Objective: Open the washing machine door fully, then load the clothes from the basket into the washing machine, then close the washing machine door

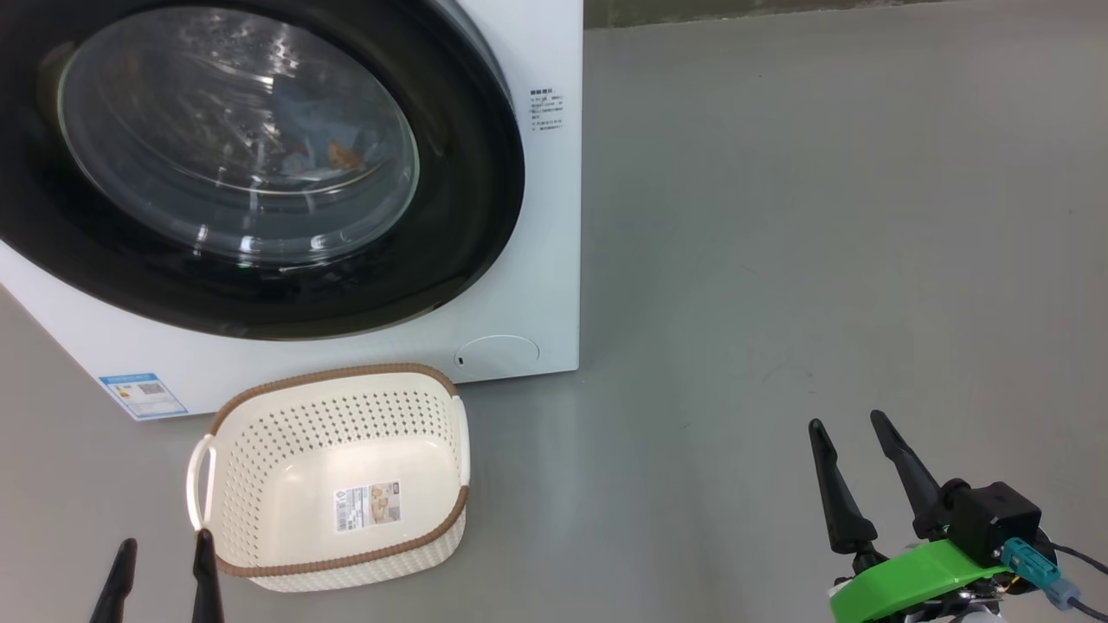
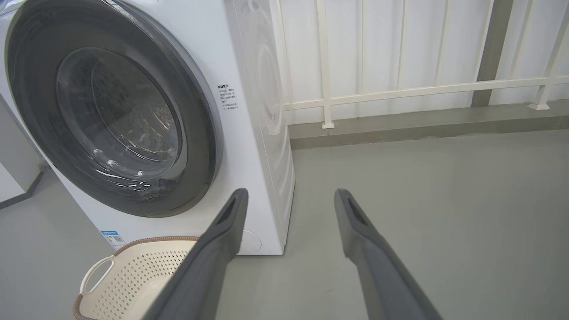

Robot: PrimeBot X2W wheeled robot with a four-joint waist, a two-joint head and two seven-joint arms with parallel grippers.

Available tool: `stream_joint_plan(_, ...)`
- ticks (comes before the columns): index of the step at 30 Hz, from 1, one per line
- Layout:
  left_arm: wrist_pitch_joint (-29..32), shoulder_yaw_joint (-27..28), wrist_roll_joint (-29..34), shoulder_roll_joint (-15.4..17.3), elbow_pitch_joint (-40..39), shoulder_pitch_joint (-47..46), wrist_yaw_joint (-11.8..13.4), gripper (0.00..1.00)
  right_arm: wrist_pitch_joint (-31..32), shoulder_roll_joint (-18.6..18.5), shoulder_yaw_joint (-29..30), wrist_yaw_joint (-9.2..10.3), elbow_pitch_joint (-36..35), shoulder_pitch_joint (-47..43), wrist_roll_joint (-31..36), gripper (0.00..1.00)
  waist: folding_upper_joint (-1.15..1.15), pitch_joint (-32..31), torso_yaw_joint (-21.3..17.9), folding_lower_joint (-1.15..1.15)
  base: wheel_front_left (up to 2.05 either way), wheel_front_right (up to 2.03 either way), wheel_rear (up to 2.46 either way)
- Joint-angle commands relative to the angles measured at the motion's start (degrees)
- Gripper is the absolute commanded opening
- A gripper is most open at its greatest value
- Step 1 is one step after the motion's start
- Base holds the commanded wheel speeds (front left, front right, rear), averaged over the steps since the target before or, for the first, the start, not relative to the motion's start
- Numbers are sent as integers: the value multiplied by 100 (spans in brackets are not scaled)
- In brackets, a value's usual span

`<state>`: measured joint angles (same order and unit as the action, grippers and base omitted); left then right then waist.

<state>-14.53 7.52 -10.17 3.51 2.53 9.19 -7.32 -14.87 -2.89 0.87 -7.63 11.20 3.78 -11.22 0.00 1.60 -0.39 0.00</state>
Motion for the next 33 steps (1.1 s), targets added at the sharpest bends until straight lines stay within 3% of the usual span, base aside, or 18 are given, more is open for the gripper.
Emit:
stream_joint_plan(1,-47,152,6,61,-169,-84,-17,100,-13,2,-118,14,-143,54,-33,100,0,-1,3,0,0,0,0)
stream_joint_plan(2,0,-30,-2,7,-9,1,0,0,-1,1,1,0,0,0,-1,0,0,-1,3,0,0,0,0)
stream_joint_plan(13,145,-78,-481,-116,310,-73,0,0,131,11,12,1,281,-84,-475,0,0,-23,6,13,0,0,0)
stream_joint_plan(18,209,-82,-745,-112,343,-125,0,0,195,7,25,1,286,-71,-738,0,0,-17,7,1,0,0,0)
stream_joint_plan(33,452,-91,-1730,-100,453,-316,-3,0,439,-4,83,3,289,-25,-1715,0,0,-31,11,0,0,0,0)
